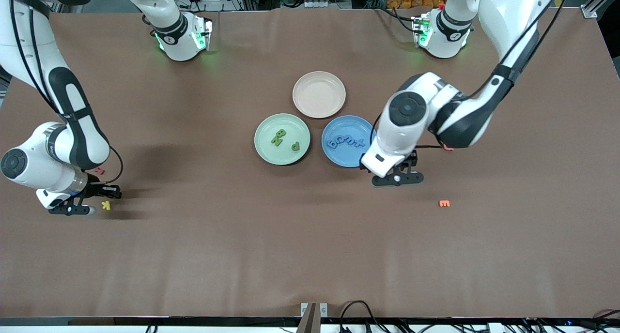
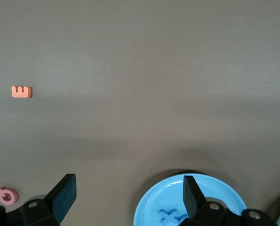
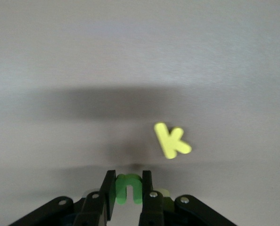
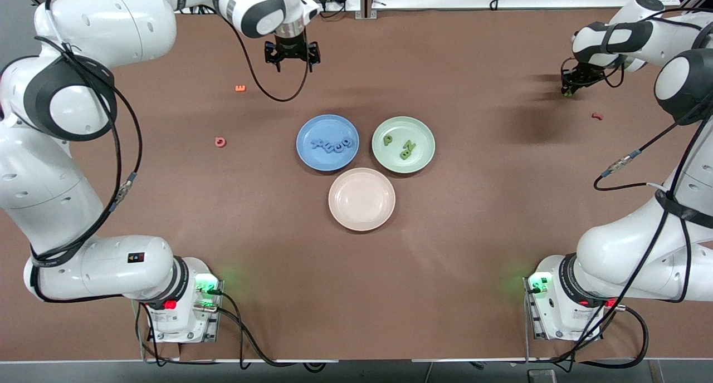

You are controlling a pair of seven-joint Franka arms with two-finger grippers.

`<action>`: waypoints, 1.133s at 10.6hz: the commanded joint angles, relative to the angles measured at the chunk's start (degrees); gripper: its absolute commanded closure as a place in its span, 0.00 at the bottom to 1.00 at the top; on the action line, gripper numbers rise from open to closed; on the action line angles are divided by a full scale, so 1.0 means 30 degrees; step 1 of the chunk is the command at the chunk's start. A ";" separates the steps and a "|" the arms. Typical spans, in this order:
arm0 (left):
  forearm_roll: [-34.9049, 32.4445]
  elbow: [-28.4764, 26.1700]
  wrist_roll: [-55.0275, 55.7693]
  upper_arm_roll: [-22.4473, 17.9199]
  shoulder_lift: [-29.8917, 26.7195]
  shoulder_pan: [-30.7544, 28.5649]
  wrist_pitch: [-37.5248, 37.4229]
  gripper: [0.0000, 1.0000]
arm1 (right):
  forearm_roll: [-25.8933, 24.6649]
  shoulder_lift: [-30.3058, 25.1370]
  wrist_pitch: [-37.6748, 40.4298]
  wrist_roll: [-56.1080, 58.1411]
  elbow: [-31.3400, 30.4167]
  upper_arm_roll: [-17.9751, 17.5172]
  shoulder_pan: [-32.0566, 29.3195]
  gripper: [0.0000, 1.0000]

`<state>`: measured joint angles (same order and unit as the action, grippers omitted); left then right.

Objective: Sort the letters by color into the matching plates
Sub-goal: 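Grasp the green n with the right gripper while the left gripper withdraws, then carry the green n to the green plate while the left gripper retracts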

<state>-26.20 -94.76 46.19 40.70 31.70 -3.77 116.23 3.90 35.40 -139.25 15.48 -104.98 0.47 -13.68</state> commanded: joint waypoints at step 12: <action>0.6742 0.0061 -1.3462 -0.8117 -0.4706 0.0586 -0.3113 0.00 | -0.0127 -0.3304 0.4670 -1.0222 -0.0601 -0.0303 1.1436 0.91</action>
<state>-7.90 -94.32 7.71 17.61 20.24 -2.31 109.78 3.94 27.35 -125.73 -11.55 -105.01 -0.87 15.69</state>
